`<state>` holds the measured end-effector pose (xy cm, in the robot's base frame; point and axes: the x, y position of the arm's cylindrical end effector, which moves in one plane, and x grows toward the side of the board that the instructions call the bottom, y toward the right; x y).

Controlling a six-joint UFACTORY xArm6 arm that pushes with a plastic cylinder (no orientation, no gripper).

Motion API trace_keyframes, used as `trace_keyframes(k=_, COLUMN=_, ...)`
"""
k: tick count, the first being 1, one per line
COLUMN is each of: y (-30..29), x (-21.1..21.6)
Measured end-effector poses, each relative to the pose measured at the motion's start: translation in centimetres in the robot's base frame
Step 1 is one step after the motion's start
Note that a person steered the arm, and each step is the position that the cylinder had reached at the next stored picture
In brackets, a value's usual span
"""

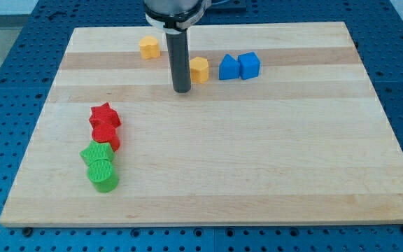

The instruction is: Move the yellow hexagon towards left side of the blue triangle

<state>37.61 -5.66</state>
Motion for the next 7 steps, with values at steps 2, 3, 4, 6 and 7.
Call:
trace_keyframes(k=2, y=-1.4, x=-1.1)
trace_keyframes(k=3, y=-0.5, x=-2.8)
trace_keyframes(k=4, y=1.2, x=-4.0)
trace_keyframes(k=6, y=2.6, x=-4.3)
trace_keyframes(k=7, y=1.2, x=-4.3)
